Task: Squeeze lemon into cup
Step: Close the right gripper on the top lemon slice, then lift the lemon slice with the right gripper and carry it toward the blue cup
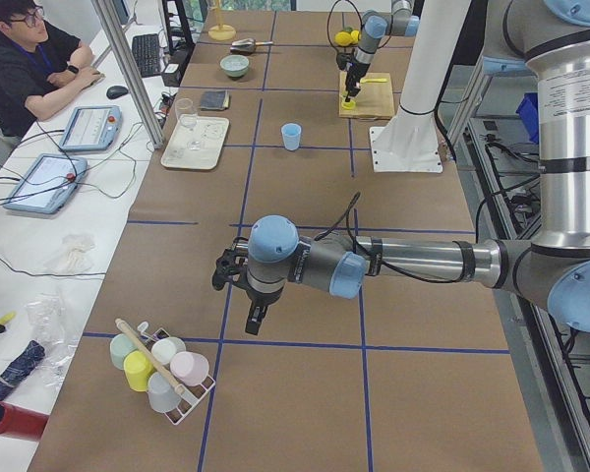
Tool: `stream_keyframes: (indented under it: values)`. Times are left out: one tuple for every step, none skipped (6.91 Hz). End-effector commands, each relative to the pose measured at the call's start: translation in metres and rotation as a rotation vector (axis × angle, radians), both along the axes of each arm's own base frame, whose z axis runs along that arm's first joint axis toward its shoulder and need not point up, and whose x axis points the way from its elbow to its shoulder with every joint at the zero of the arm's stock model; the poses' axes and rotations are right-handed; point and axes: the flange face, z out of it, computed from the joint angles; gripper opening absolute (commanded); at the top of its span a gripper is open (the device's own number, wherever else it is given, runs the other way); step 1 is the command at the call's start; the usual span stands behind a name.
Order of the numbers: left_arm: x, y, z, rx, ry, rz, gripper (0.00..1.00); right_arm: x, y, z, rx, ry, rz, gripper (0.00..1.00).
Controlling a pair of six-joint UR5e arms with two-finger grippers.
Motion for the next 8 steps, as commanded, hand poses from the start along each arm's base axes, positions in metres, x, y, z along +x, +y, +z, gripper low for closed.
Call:
stream_keyframes:
  values:
    - [0.000, 0.000, -0.001, 0.001, 0.000, 0.000, 1.00, 0.011, -0.011, -0.014, -0.007, -0.007, 0.018, 0.39]
    - [0.000, 0.000, 0.000, 0.000, 0.000, 0.000, 1.00, 0.020, -0.011, -0.028, -0.021, 0.008, 0.011, 0.39]
    - [0.000, 0.000, 0.000, 0.000, 0.000, 0.000, 1.00, 0.021, -0.020, -0.044, -0.044, 0.002, 0.015, 0.39]
    - [0.000, 0.000, 0.000, 0.000, 0.000, 0.000, 1.00, 0.009, -0.024, -0.067, -0.061, 0.010, 0.008, 0.39]
    - [0.000, 0.000, -0.001, 0.001, 0.000, 0.000, 1.00, 0.000, -0.033, -0.098, -0.074, 0.012, 0.015, 0.39]
    - [0.000, 0.000, -0.001, 0.001, 0.000, 0.000, 1.00, -0.006, -0.041, -0.127, -0.085, 0.014, 0.021, 0.39]
    - [0.000, 0.000, -0.001, 0.001, 0.001, 0.000, 1.00, -0.008, -0.052, -0.151, -0.096, 0.012, 0.028, 0.39]
    - [0.000, 0.000, -0.001, 0.001, 0.000, 0.000, 1.00, -0.009, -0.074, -0.169, -0.123, 0.007, 0.043, 0.39]
